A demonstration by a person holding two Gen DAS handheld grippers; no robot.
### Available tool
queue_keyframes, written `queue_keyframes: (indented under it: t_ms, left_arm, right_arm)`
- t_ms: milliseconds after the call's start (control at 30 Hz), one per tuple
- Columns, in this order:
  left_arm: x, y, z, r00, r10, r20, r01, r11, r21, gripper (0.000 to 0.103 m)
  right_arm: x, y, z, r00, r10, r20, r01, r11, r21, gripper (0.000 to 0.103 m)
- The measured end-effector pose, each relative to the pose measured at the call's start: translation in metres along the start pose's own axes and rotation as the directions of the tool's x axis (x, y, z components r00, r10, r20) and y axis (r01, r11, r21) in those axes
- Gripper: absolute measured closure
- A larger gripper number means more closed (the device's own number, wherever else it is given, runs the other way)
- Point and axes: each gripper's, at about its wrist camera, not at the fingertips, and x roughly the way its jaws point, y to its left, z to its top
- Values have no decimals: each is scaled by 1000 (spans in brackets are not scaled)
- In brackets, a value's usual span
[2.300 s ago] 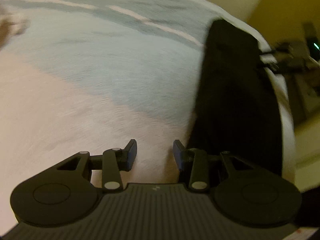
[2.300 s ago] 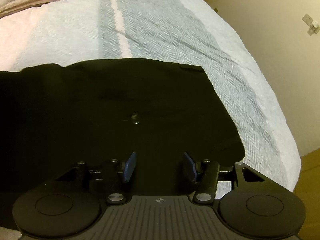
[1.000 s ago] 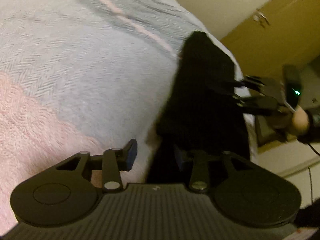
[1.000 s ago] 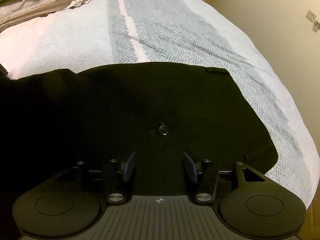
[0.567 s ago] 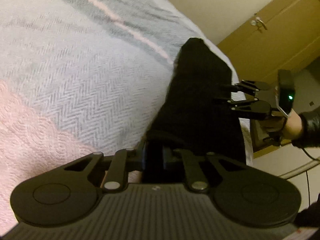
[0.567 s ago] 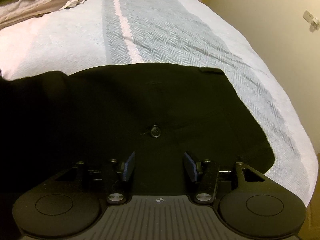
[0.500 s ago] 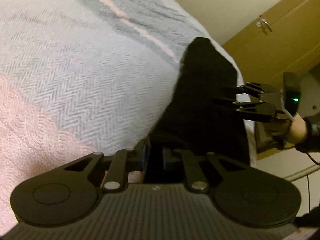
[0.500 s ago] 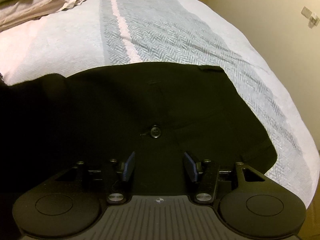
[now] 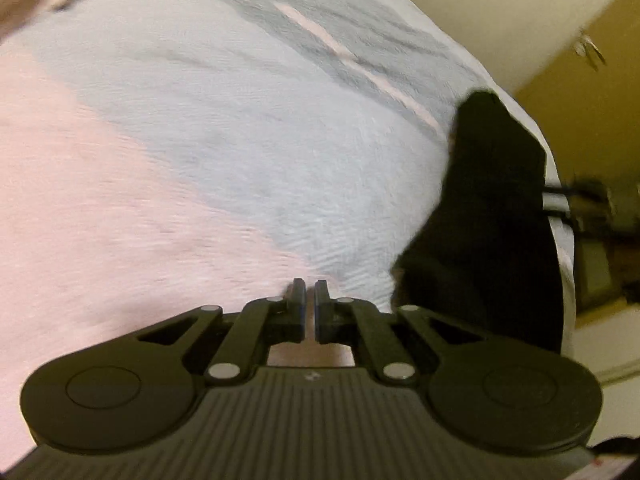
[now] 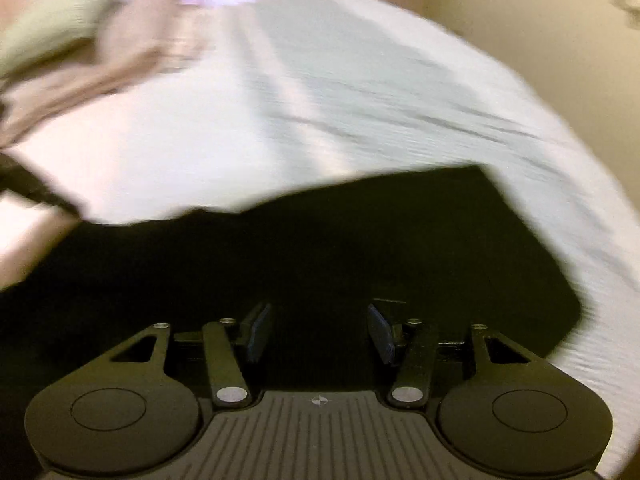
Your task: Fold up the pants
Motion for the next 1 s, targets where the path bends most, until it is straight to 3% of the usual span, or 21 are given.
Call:
queue_keyframes:
  t_ms: [100,167,267,333,433,533,633,733,833,900,933,1000]
  left_arm:
    - [-31,-15,0,999,-22,40,22,1000,-16,102]
    - [-41,-43,1,993,-104,48,104,995,3,102]
    - [-20,-84,-4,984,-177,-6,177,981,74,101]
    - [7,-90,-15,989,-131,-63,137,985,103,101]
    - [21,-59,-31,995,-30,-98,38,996,82,101]
    - [3,-22,-45,989,100,-110,-97,995,34,103]
    - [-28,0,-57,979,180,-96,-183,982,-33,102]
    - [-59,-21,-59,984,177,-20,-178,983,-37,102]
    - [-64,-57,-64,997,68,23,-68,998,-8,101]
    - [-48,-74,-73,1000,15,-9,-15,999,33,95]
    - [-38,-78,-82,998,33,-47,-30,998,64,95]
    - [-27,-66,-105,991,82,-104,-72,993,97,94]
  right_arm:
    - [16,28,-7,992,125,-26,-126,991,-41,53]
    - [26,33,-15,989,134,-59,-138,988,-75,53]
    - [23,23,-35,989,105,-101,-118,983,-137,53]
    - [15,3,-46,991,76,-112,-94,982,-163,53]
    - [1,-38,-61,991,-11,-131,-7,990,-141,53]
    - [-13,-62,-66,987,-73,-145,57,992,-114,53]
    - [-30,-51,-55,992,-89,-92,80,992,-94,52]
    - [-38,-18,-44,1000,-23,-15,21,997,-77,52]
    - [-29,22,-50,997,79,-20,-81,993,-88,52]
    - [-11,32,-61,987,122,-108,-132,987,-94,52]
    - [-5,33,-70,984,110,-141,-122,989,-84,52]
    - [-13,28,-86,992,71,-109,-80,993,-87,52]
